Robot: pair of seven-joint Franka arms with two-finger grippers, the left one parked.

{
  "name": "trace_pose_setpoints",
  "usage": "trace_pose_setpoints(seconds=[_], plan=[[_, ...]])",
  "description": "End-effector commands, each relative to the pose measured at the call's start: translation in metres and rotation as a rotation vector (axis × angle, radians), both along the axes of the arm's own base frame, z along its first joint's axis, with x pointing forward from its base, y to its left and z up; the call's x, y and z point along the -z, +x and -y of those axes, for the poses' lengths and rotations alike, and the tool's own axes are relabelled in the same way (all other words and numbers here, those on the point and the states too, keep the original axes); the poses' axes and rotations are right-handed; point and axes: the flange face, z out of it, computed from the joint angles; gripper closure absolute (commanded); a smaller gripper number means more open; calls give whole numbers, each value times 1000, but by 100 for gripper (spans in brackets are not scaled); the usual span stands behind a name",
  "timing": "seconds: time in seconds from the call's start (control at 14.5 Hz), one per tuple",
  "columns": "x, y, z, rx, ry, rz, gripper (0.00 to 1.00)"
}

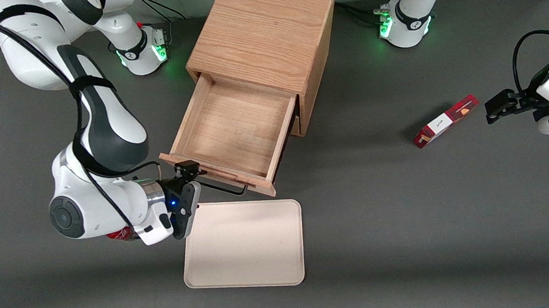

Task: Close top drawer
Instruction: 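Lower the right gripper against the drawer front next to the black handle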

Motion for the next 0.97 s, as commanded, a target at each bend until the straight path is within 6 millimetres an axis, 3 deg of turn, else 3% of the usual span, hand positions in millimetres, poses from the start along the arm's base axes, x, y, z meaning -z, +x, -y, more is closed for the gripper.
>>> trace_pose_setpoints(seconds=[0.0, 0.21, 0.48, 0.9], plan=[[-6, 3, -3, 10, -1, 0, 0], [-1, 8, -6, 32, 4, 25, 0], [7, 7, -30, 42, -41, 80, 0], [39, 9, -34, 27, -80, 69, 0]])
